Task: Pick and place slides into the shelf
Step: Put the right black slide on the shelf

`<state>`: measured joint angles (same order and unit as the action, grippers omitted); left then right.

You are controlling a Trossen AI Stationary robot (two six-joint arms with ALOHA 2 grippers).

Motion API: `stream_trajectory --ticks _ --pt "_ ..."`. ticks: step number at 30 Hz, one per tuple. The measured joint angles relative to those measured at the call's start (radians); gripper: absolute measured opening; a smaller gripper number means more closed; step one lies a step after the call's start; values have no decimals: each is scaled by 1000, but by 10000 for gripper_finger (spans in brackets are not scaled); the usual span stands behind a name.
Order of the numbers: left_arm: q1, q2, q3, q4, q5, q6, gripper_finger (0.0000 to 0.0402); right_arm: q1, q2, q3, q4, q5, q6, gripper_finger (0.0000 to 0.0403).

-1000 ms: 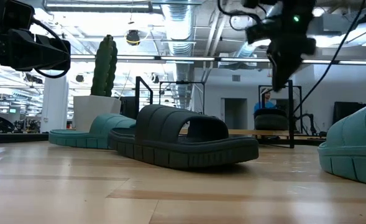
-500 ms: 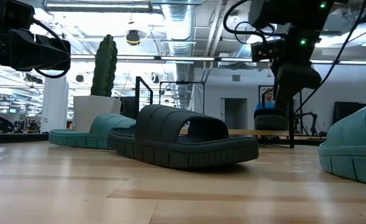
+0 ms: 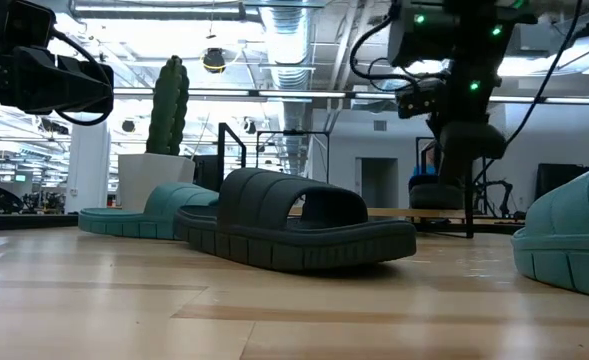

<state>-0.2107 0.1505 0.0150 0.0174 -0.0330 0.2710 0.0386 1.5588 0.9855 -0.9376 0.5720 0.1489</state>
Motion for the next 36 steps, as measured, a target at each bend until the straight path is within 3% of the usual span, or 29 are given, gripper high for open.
stream_trajectory --ticks 9,24,36 --pt "0 0 0 0 1 2 0 -47 86 0 -23 -2 -1 167" --pt "0 0 0 0 0 1 0 -92 79 0 -21 -28 -1 144" --pt "0 0 0 0 1 3 0 -98 79 0 -14 -34 0 102"
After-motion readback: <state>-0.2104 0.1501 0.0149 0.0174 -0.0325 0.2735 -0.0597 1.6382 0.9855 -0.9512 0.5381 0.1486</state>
